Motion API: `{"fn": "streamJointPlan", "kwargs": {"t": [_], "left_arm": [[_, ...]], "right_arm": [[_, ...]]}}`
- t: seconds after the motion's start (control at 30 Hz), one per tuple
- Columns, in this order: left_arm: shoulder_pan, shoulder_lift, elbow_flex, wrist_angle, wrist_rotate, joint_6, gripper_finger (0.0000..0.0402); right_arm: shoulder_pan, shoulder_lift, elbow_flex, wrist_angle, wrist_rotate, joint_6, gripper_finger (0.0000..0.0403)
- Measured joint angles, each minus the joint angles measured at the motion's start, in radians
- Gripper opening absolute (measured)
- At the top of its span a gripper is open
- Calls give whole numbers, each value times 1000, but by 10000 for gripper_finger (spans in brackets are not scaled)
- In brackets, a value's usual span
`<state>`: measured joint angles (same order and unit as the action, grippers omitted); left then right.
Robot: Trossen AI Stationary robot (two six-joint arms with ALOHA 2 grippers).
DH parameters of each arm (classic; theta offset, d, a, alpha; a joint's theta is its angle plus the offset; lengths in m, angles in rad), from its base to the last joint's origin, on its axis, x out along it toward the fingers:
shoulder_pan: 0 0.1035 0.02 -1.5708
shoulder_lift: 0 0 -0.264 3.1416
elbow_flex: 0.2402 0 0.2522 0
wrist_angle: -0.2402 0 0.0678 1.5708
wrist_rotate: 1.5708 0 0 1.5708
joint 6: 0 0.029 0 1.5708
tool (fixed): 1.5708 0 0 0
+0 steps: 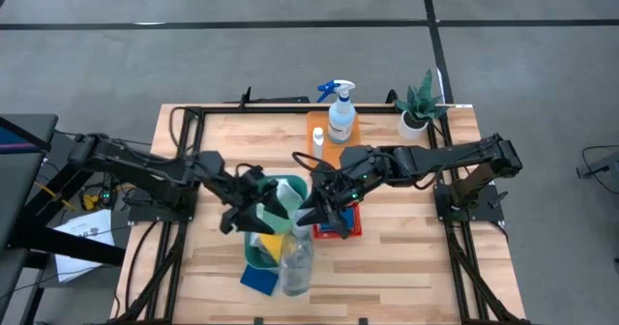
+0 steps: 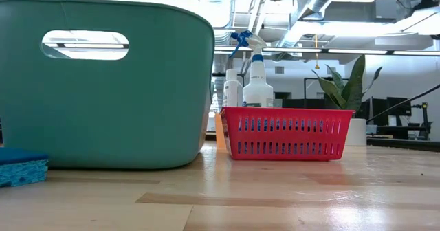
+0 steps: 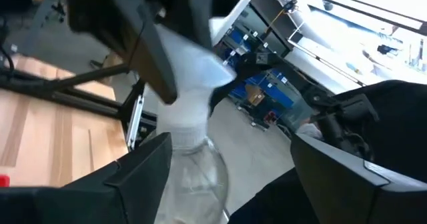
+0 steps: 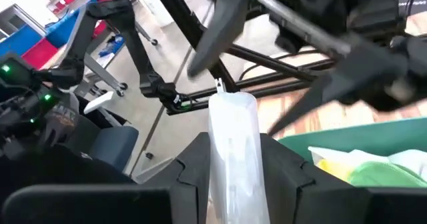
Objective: Pick & Place Kitchen Items
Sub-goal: Put the transparent spray bottle into the orange bin
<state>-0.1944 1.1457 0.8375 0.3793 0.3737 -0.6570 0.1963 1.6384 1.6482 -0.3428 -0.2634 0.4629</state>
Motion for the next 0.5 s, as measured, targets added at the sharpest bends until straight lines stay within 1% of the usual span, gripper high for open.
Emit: {"fn": "streamJointPlan", "kwargs": {"t": [0.13, 0.33, 0.5], "left_arm": [[0, -81, 0, -56, -4, 28, 310], [6, -196, -2, -123, -9, 48, 301], [6, -262, 0, -118, -38, 81, 294]], "right_arm": [[15, -19, 0, -19, 11, 2, 86], [47, -48, 0, -90, 53, 34, 86], [82, -73, 0, -154, 125, 67, 86]]}}
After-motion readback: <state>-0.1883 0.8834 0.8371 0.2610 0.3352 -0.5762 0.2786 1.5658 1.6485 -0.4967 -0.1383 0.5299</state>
